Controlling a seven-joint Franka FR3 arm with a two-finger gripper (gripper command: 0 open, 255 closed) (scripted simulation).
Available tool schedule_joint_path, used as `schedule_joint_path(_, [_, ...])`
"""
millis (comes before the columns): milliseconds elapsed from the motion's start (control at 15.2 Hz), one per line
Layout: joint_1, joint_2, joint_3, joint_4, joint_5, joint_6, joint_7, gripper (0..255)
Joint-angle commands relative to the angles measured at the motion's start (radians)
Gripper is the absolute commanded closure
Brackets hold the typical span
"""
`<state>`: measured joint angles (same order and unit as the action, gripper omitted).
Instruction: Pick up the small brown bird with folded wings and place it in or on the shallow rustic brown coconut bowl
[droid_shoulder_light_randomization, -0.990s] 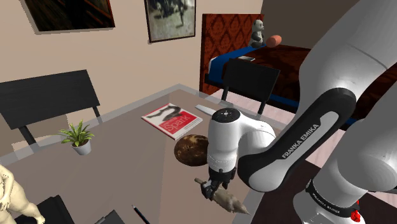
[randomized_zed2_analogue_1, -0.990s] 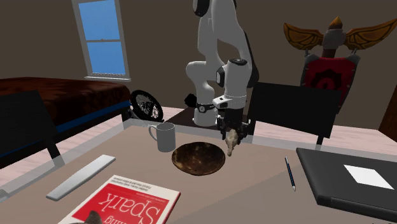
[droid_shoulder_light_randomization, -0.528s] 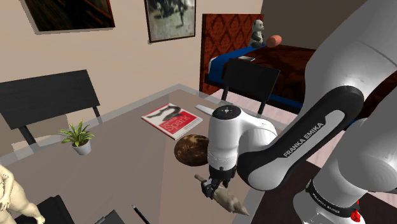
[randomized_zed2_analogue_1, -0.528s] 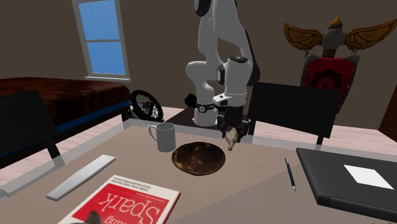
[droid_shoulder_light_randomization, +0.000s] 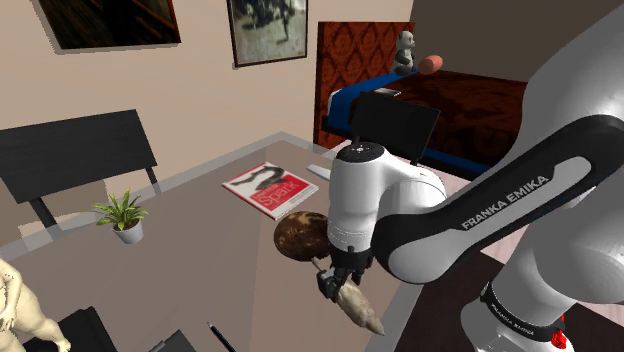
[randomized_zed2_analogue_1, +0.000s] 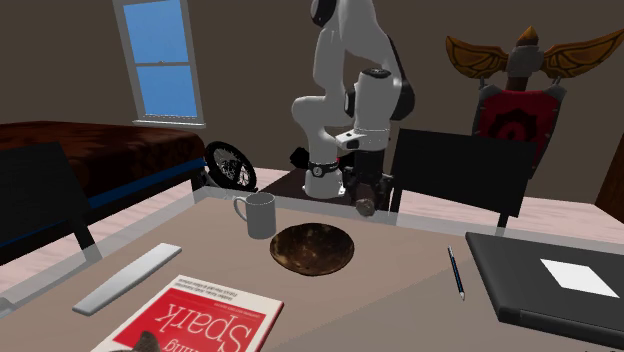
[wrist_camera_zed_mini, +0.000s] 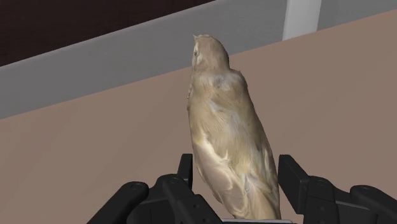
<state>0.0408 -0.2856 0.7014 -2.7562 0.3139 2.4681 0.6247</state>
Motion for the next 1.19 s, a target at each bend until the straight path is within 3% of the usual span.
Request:
schedule_joint_path(0, [0.011,-0.035,-0.014,0.007,0.014,-0.041,-0.012,255])
schedule_joint_path(792, [0.045,-0.187,-0.081,0.066,0.036,-0.247,-0.042,255])
schedule_joint_path(1122, [-0.071,-0.046,-0.115,0.174,-0.077,-0.224,-0.092,255])
